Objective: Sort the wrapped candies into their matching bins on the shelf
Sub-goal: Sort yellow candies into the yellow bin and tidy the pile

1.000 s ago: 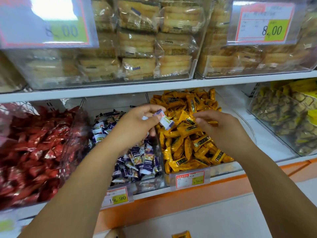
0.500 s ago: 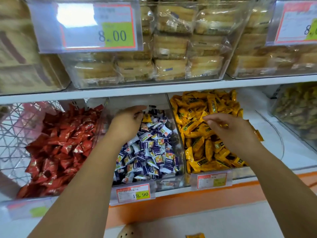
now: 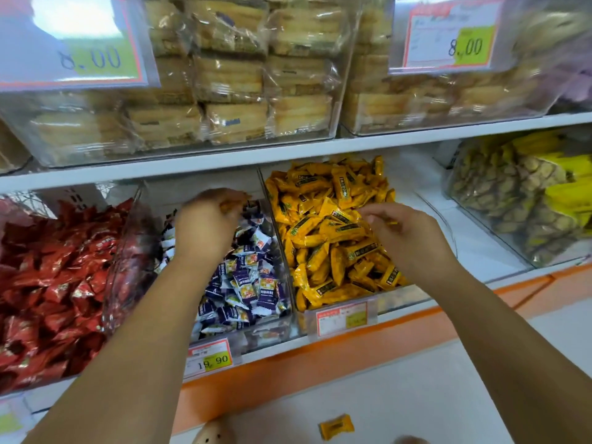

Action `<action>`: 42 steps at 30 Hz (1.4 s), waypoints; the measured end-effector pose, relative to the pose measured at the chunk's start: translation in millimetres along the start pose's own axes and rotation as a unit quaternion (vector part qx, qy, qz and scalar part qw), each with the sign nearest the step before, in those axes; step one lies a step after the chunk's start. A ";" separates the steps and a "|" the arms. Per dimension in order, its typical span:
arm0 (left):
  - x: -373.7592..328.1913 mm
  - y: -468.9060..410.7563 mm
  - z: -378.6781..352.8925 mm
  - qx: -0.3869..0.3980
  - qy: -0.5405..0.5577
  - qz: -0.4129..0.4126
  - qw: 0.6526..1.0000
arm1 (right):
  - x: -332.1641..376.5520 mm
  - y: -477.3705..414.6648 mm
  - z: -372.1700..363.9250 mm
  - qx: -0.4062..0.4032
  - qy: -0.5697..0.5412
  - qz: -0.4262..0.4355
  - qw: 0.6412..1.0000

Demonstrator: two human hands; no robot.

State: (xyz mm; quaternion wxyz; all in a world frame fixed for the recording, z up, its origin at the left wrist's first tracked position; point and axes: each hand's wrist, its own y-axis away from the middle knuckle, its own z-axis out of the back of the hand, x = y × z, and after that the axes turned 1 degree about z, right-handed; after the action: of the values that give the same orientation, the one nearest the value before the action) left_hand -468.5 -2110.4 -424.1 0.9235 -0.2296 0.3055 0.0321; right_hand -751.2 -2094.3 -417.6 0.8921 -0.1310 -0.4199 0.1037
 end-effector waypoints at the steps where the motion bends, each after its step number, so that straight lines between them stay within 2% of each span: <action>1: -16.3 2.1 5.1 -0.017 0.061 -0.023 0.998 | 0.5 1.2 3.8 -0.026 -0.006 -0.002 1.000; 2: -35.3 6.2 9.4 -0.006 0.112 -0.041 0.993 | 1.0 2.6 8.0 -0.049 -0.013 -0.004 0.999; 4: -70.7 20.3 10.0 0.065 0.151 -0.091 0.982 | 2.2 6.9 16.7 -0.070 -0.028 -0.009 0.997; 6: -87.1 31.6 -4.1 0.121 0.120 -0.150 0.974 | 2.9 14.3 25.2 -0.068 -0.074 -0.025 0.995; 9: -89.2 39.3 -20.5 0.167 0.030 -0.164 0.972 | 3.0 28.8 36.6 -0.017 -0.179 -0.084 0.980; 11: -89.4 46.5 -22.2 0.157 0.028 -0.170 0.972 | 2.6 37.2 45.8 0.054 -0.237 -0.122 0.962; 14: -97.4 68.3 -15.0 0.147 0.059 -0.210 0.965 | -2.6 47.2 56.1 0.244 -0.257 -0.171 0.919; 17: -100.2 108.9 -21.0 0.202 0.089 -0.258 0.941 | -14.8 67.1 42.0 0.423 -0.198 -0.211 0.859; 19: -89.0 144.9 -40.1 0.276 0.076 -0.268 0.920 | -35.5 86.3 16.4 0.465 -0.153 -0.245 0.837; 21: -63.8 179.1 -68.1 0.381 0.027 -0.223 0.897 | -64.4 106.7 -16.1 0.470 -0.109 -0.292 0.826; 23: -26.1 208.2 -103.7 0.459 0.018 -0.098 0.883 | -99.5 128.7 -51.6 0.444 -0.087 -0.358 0.817; 26: 27.4 240.7 -151.0 0.464 0.079 0.152 0.869 | -155.0 166.1 -102.3 0.379 -0.060 -0.437 0.813; 28: 53.4 261.6 -172.4 0.467 0.066 0.221 0.854 | -186.1 191.5 -131.0 0.355 -0.031 -0.426 0.831; 33: 84.7 290.7 -188.1 0.497 0.037 0.254 0.829 | -226.2 228.6 -188.7 0.366 0.062 -0.343 0.863; 35: 91.1 289.6 -190.1 0.496 0.035 0.260 0.828 | -235.3 238.2 -207.4 0.396 0.116 -0.310 0.856; 38: 99.6 286.2 -193.1 0.503 0.025 0.262 0.824 | -245.7 252.4 -224.4 0.422 0.165 -0.307 0.837; 42: 100.0 282.0 -193.0 0.502 0.038 0.270 0.821 | -248.7 265.5 -239.4 0.384 0.233 -0.299 0.842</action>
State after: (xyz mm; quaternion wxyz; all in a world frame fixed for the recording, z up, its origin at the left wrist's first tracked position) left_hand -549.6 -1952.4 -732.7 0.8529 0.3564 0.3643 0.1134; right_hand -740.9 -1952.1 -829.1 0.9301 0.3338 -0.1453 -0.0489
